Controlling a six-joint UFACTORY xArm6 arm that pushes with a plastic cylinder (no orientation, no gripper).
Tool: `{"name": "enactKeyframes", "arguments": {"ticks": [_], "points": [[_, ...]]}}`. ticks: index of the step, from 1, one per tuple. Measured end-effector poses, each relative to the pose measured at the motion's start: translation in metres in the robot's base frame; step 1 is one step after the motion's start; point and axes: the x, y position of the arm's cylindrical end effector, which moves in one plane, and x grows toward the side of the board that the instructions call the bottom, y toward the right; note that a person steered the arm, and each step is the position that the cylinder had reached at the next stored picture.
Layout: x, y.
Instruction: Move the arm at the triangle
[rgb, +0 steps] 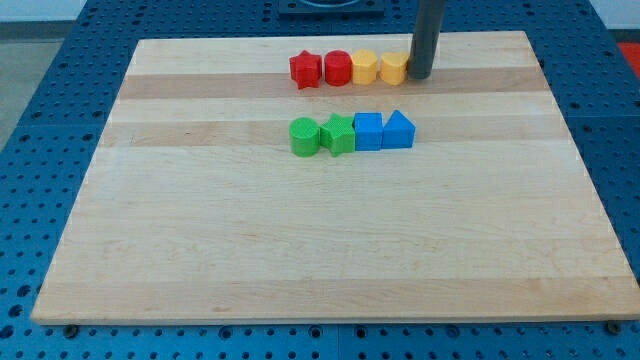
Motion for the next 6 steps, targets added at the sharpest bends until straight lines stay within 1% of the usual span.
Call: {"name": "enactKeyframes", "arguments": {"ticks": [3, 4, 6], "points": [[0.004, 0.0], [0.036, 0.0], [0.054, 0.0]]}}
